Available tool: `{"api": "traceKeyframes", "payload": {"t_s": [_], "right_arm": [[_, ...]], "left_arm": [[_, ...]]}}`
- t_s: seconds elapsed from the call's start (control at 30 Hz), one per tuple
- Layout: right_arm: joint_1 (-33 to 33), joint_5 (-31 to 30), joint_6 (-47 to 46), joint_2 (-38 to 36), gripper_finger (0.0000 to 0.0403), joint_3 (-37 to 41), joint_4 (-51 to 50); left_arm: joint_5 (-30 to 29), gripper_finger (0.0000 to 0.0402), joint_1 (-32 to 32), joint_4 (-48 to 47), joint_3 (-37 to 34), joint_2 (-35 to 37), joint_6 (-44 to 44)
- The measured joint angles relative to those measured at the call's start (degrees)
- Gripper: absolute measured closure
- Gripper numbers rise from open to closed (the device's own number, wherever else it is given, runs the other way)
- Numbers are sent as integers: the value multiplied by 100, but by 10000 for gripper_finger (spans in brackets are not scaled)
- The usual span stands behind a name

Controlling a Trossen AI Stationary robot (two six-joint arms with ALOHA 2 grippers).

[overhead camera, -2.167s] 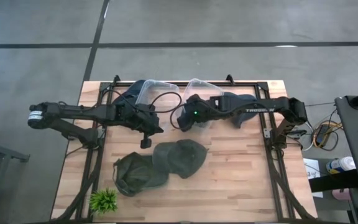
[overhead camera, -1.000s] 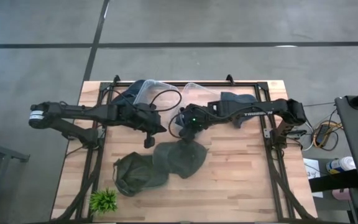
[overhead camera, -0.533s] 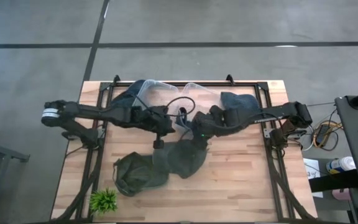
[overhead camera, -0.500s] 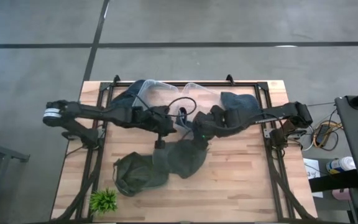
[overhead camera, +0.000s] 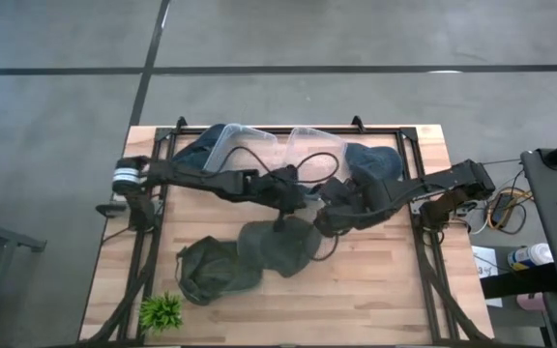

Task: Pick & Place hat
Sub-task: Adjust the right transparent bin

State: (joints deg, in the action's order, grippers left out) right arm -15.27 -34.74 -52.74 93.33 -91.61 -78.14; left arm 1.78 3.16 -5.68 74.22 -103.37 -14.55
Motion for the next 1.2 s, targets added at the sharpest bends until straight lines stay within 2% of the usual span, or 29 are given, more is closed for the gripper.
{"api": "traceKeyframes", "payload": {"t_s": [0.23,0.33,0.47,0.57,0.67,0.8,0.93,1.1,1.2], "right_arm": [[-183,-135,-534,-69,195,1,-663],[-201,-151,-718,-175,195,2,-782],[-201,-281,-615,-334,195,2,-816],[-132,-304,-470,-435,195,44,-791],[72,-297,-482,-526,199,251,-324],[427,-265,-722,-641,217,818,894],[657,-169,-1174,-620,239,1358,1634],[693,-356,-2111,-618,275,1891,2142],[693,-311,-2009,-611,294,2100,2848]], "left_arm": [[362,401,4,-68,1283,-771,4],[366,401,-21,-719,1689,-770,-3],[351,401,-26,-2062,1773,-268,-178],[307,401,-26,-2987,1516,261,-254],[166,401,9,-2994,885,807,-219],[-353,401,151,-2167,-220,1416,-192],[-433,401,299,-1237,-1110,1720,-113],[-422,401,402,-625,-1482,1771,-81],[-424,401,409,-279,-1489,1613,-155]]}}
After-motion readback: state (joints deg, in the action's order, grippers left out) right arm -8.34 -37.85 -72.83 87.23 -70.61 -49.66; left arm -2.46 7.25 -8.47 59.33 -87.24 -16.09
